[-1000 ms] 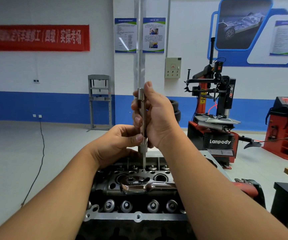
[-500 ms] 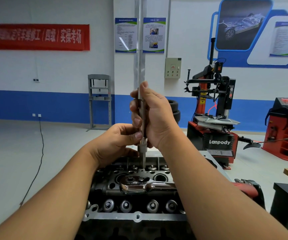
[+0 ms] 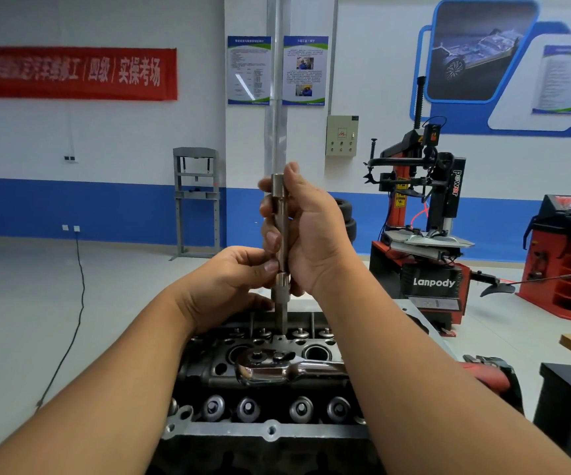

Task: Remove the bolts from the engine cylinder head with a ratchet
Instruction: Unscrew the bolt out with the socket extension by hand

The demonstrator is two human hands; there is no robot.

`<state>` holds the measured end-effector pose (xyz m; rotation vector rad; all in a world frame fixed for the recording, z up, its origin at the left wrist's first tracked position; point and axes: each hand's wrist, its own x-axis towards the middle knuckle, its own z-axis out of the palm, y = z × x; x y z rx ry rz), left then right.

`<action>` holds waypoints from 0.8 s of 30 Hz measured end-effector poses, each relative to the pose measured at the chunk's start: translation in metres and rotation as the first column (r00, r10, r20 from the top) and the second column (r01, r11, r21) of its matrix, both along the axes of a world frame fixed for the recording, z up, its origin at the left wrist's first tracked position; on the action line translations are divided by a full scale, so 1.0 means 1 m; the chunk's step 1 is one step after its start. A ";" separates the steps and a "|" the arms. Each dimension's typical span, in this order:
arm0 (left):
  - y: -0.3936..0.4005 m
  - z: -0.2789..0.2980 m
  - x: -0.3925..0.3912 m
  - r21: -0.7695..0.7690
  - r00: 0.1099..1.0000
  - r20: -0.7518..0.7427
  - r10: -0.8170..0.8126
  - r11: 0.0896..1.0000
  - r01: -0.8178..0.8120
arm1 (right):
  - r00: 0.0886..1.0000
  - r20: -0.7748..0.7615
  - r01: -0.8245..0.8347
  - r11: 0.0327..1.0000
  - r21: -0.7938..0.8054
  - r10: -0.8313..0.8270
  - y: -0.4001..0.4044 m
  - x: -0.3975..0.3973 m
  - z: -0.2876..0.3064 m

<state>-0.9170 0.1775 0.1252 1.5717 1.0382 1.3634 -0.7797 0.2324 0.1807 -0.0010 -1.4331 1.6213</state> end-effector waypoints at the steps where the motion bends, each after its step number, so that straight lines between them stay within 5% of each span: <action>1: 0.000 -0.001 0.000 0.005 1.000 -0.017 0.019 1.000 -0.019 | 1.000 -0.004 0.005 1.000 0.003 -0.005 0.000 0.000 -0.001; 13: 0.001 -0.002 -0.002 -0.002 1.000 -0.021 0.004 1.000 -0.004 | 0.999 0.007 0.037 0.999 -0.040 -0.036 0.001 0.000 0.001; 18: 0.000 0.000 0.000 0.022 0.987 -0.100 0.127 0.992 -0.125 | 0.998 -0.021 0.057 0.998 -0.001 -0.057 0.001 0.001 -0.002; 24: 0.000 -0.001 -0.001 -0.011 1.000 0.016 -0.002 1.000 0.002 | 0.999 -0.012 0.051 0.999 0.014 -0.051 -0.001 -0.001 0.000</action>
